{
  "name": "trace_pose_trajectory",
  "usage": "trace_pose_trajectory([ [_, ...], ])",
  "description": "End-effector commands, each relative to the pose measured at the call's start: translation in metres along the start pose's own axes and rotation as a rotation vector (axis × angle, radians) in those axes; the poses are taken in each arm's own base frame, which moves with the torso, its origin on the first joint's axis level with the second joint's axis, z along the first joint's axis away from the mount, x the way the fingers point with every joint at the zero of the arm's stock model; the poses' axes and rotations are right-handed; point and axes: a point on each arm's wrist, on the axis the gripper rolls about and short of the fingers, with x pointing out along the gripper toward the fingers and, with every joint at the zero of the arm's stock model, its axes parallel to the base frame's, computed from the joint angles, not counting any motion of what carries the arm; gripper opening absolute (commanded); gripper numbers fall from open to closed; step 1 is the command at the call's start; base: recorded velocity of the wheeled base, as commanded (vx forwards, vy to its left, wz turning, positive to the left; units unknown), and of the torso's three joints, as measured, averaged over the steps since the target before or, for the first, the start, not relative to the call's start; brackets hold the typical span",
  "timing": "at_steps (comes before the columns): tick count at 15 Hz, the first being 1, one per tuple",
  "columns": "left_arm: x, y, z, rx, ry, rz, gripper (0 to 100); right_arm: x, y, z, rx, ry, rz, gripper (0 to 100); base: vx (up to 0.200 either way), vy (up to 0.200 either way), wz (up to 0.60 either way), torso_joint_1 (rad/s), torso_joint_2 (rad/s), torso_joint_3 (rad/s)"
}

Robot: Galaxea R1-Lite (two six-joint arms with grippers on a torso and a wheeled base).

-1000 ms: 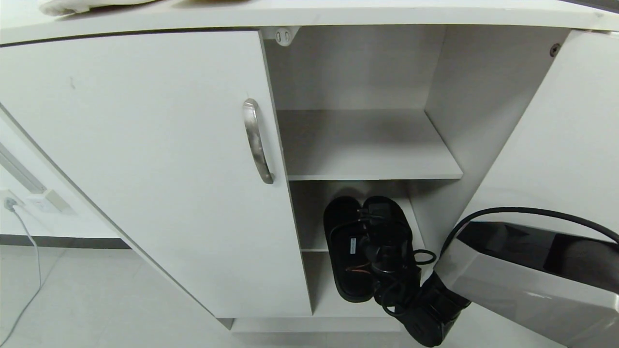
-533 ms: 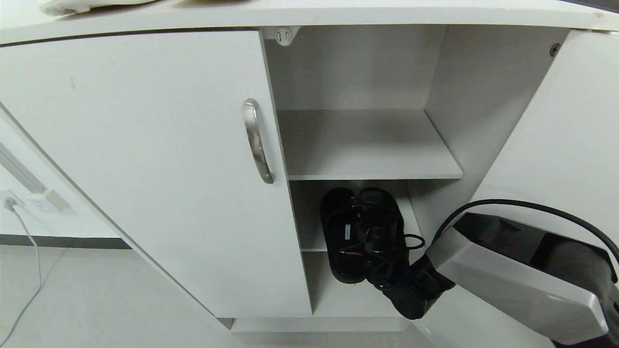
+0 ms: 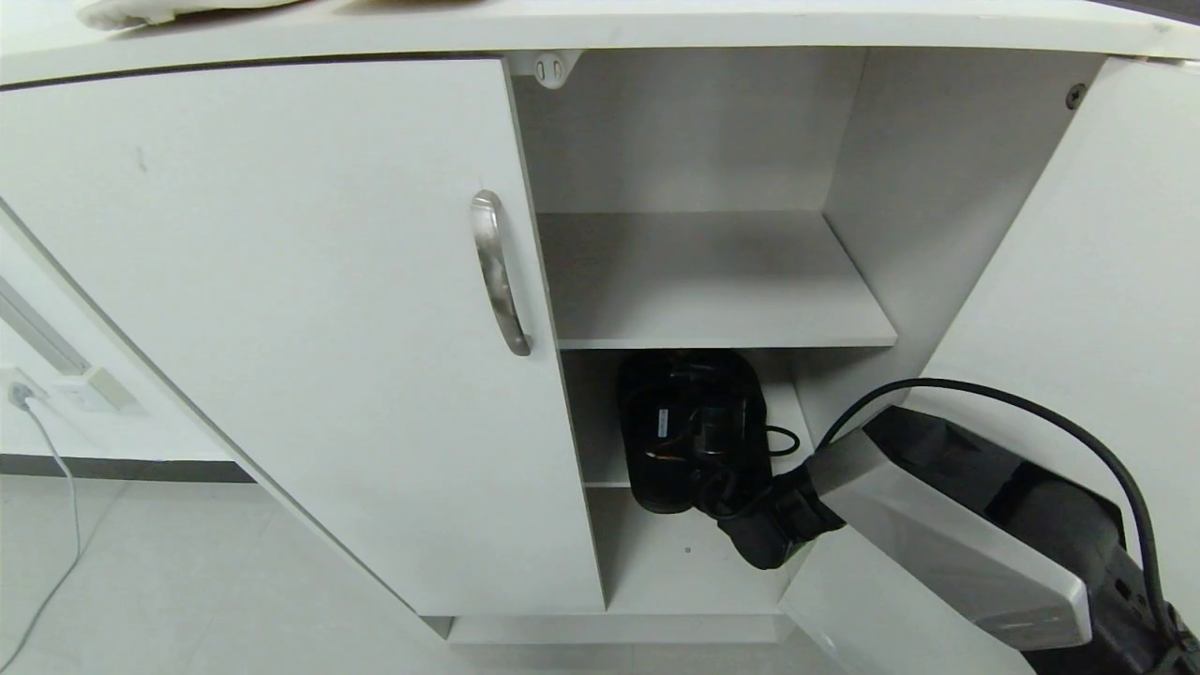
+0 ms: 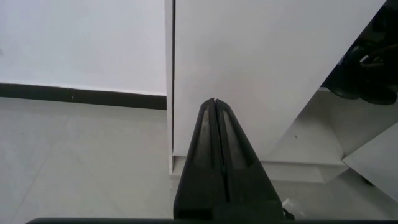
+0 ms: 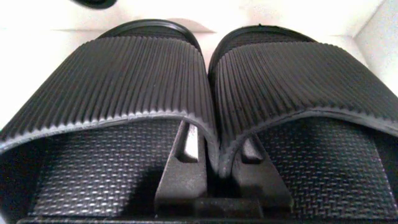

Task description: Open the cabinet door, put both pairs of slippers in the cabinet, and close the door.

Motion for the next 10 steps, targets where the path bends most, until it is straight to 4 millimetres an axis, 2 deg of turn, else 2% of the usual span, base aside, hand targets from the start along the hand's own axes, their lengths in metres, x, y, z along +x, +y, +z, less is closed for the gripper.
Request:
trace_pose_trajectory([
  [1,0.0001,0.0,0.0,-0.001,0.001,0.001,0,0.0082,-0.002,-0.0008,0.002,-0.004,-0.012,0,0.0,0.0,0.0,0.0,0.0,0.0],
  [4,0.0001,0.0,0.0,-0.001,0.001,0.001,0,0.012,-0.0038,0.0044,0.006,-0.012,-0.021,0,0.0,0.0,0.0,0.0,0.0,0.0],
  [10,0.0001,0.0,0.0,-0.001,0.001,0.001,0,0.0114,-0.0066,-0.0002,-0.004,0.002,-0.029,0,0.0,0.0,0.0,0.0,0.0,0.0],
])
